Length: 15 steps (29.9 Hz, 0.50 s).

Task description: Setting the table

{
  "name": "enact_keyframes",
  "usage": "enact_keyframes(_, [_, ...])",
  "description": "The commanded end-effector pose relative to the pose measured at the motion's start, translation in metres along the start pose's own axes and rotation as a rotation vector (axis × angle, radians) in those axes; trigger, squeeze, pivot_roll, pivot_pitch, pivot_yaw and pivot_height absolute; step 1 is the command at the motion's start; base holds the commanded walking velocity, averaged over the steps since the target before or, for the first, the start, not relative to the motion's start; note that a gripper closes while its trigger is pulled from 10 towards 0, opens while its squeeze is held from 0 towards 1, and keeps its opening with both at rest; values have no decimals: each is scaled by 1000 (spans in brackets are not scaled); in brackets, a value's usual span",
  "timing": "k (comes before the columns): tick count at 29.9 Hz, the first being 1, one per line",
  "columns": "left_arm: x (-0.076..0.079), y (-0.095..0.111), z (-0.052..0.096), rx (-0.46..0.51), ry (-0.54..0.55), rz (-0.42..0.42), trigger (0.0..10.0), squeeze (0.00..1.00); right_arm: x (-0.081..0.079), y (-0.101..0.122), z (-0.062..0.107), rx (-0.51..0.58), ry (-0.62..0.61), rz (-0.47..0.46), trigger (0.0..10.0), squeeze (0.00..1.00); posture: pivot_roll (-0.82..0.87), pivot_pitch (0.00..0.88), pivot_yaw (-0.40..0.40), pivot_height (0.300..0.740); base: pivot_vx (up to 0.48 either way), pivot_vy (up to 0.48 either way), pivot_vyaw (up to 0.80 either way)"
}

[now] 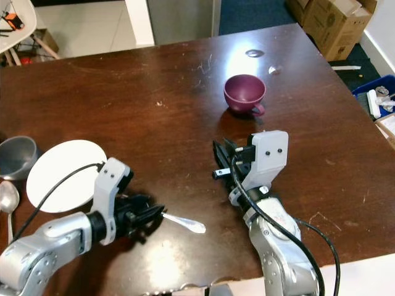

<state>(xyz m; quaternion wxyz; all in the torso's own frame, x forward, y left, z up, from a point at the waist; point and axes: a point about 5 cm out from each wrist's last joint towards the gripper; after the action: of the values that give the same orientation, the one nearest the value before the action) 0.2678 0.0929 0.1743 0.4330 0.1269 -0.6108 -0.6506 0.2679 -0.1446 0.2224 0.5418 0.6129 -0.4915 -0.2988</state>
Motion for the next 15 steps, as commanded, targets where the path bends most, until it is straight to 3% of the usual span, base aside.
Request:
enact_keyframes(1, [-7, 12, 3, 58, 42, 27, 10000, 0, -18, -2, 0, -12, 142, -18, 10000, 0, -71, 211, 166, 740, 0, 0, 0])
enact_keyframes(3, [-8, 18, 4, 86, 46, 35, 10000, 0, -26, -3, 3, -29, 212, -22, 10000, 0, -71, 211, 166, 740, 0, 0, 0])
enact_keyframes(5, [-9, 42, 5, 189, 42, 61, 10000, 0, -46, -13, 17, -102, 416, -38, 10000, 0, -70, 204, 156, 740, 0, 0, 0])
enact_keyframes(10, [-7, 62, 10, 265, 30, 45, 10000, 0, -48, -20, 30, -162, 527, -43, 10000, 0, -72, 200, 154, 740, 0, 0, 0])
enact_keyframes(15, [-26, 86, 25, 348, 156, -7, 10000, 0, -48, -28, 43, -221, 640, -36, 10000, 0, -69, 195, 154, 740, 0, 0, 0])
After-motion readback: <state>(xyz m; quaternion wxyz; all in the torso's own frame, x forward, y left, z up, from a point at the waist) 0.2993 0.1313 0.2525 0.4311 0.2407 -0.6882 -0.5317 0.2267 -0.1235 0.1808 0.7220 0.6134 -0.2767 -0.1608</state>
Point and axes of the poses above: a point about 5 cm out from each wrist's last joint towards the gripper, its own z axis pointing back from the gripper into the wrist, its own y axis along the axis of the wrist's last joint, x = y × z, and after that the axes turned 10 degrees about z, right-handed
